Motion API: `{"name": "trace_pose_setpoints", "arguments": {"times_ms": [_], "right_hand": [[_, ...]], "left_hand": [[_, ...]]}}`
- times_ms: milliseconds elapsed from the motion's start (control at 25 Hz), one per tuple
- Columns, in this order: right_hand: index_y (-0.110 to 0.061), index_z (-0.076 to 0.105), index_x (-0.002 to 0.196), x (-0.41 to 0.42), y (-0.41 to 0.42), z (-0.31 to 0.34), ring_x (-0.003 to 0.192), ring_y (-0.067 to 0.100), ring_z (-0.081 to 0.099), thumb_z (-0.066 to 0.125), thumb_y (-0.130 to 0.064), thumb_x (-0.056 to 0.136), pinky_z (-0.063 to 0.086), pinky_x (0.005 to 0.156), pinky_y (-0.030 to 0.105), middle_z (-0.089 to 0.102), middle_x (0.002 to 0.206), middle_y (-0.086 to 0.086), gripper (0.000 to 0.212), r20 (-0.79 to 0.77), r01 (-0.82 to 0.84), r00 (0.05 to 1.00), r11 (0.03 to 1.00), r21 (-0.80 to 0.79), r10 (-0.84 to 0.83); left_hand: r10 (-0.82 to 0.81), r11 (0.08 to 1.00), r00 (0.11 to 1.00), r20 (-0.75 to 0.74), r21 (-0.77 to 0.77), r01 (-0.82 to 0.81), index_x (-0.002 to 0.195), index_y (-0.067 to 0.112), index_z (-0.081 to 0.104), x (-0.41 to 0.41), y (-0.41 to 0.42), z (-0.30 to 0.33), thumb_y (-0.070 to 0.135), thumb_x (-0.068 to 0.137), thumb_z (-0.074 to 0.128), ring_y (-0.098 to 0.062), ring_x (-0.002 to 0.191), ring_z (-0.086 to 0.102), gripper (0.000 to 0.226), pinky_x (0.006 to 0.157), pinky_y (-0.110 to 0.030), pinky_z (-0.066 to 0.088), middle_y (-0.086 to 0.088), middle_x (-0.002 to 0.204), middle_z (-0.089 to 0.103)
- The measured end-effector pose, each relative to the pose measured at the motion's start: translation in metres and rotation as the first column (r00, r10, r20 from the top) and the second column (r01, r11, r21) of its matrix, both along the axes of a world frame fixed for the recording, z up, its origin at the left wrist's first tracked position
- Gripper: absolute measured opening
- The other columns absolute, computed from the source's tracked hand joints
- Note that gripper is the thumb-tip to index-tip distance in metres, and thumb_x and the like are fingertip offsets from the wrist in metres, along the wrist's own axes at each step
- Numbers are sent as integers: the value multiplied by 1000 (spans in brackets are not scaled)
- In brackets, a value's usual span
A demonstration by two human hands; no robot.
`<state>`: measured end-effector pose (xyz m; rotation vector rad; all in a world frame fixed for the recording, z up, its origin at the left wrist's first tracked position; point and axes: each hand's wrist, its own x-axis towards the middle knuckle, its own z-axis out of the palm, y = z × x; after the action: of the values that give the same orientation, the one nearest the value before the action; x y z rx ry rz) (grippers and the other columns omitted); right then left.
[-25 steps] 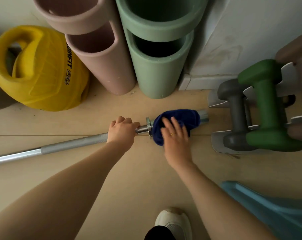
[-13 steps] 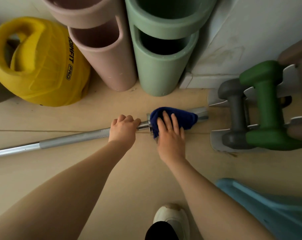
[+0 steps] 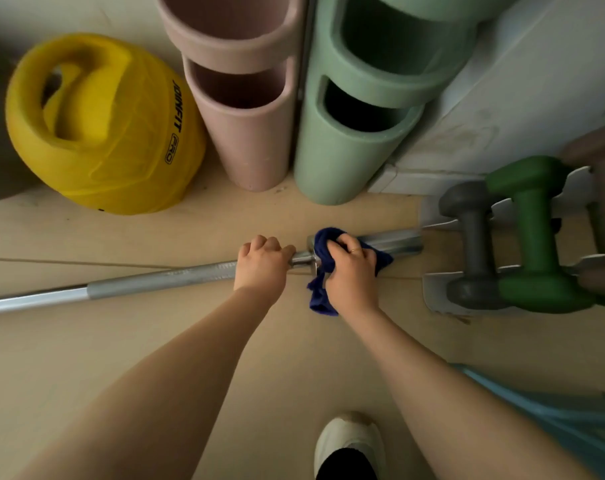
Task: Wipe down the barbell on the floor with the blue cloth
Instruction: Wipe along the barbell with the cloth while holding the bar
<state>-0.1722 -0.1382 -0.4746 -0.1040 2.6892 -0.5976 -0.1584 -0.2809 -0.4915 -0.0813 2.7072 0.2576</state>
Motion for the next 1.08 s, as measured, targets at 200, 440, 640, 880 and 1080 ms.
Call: {"name": "trace_pose_setpoints", "arguments": {"times_ms": [200,440,640,880,1080], "right_hand": [[-6,66,106,-4,7,11,109,39,51,43,11,75,42,91,40,56,116,18,42,-62,363,924,917,-168,-377],[-20,61,115,44,-59,16,111,35,46,51,-7,85,46,79,36,50,126,8,34,-163,-487,837,848,210,522],[-35,28,142,60,-64,0,136,28,23,49,-26,92,11,114,44,26,150,0,55,119,-452,890,816,360,440],[-31,34,138,77,-103,1,124,36,32,42,-15,95,39,95,45,29,142,11,46,108,-160,986,901,404,127],[-22,50,125,42,-85,7,121,33,39,38,-19,97,44,90,41,39,128,13,30,120,-44,993,921,387,-4]], "left_hand": [[-208,978,975,-74,-5,208,131,20,41,19,-7,-2,21,95,44,-28,123,39,36,103,-36,31,-7,127,49],[-258,963,966,21,-79,259,136,17,36,63,-81,2,23,88,59,-26,125,41,54,103,-35,34,-5,132,45],[-166,984,986,6,-60,166,124,17,46,89,-116,-2,12,88,55,-26,111,51,38,93,-33,37,-4,116,56],[-130,991,991,-30,-9,130,121,17,45,86,-122,-6,12,88,56,-26,113,51,36,93,-32,37,-3,116,60],[-88,996,996,-15,28,89,121,17,46,79,-126,-5,20,90,57,-26,115,52,34,95,-33,36,-3,121,61]]}}
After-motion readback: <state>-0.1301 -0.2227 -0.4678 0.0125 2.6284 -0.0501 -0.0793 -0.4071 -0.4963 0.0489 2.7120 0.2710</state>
